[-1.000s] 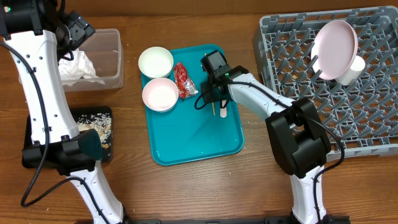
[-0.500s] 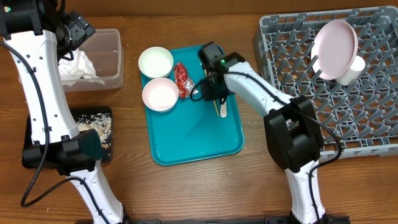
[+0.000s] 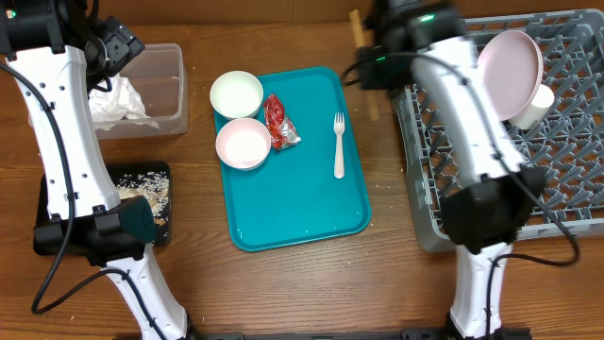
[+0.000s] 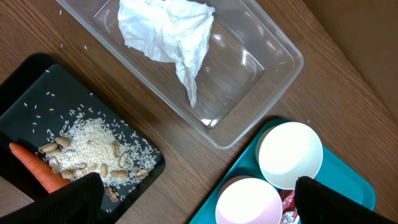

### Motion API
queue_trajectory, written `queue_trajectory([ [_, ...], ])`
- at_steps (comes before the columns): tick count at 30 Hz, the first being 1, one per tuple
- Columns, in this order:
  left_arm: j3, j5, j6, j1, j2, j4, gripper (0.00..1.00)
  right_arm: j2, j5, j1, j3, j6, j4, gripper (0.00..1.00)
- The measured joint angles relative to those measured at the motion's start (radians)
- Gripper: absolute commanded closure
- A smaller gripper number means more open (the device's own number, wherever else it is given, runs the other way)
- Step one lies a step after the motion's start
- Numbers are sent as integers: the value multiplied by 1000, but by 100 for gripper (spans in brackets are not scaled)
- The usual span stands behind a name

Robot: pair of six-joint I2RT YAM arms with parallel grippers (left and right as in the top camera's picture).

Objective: Sort waste into correct bins and load items into the dishwasher rack
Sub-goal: 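Carry the chopstick right and drop it into the rack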

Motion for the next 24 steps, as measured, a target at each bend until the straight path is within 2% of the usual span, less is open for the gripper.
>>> queue_trajectory([
  [6, 0, 0, 0, 0, 0, 0, 0, -18, -16, -159, -8, -134, -51, 96],
  [12, 0, 0, 0, 0, 0, 0, 0, -18, -86, -248, -79, -230, -42, 96],
  [13, 0, 0, 0, 0, 0, 0, 0, -18, -93, -256, -99, -239, -36, 94],
  [16, 0, 0, 0, 0, 0, 0, 0, -18, -103, -262, -155, -248, -7, 73],
  [18, 0, 0, 0, 0, 0, 0, 0, -18, -111, -261, -193, -254, 16, 64],
  [21, 0, 0, 0, 0, 0, 0, 0, -17, -119, -259, -235, -264, 36, 57],
  [24, 0, 0, 0, 0, 0, 0, 0, -17, -123, -260, -243, -251, 43, 56],
])
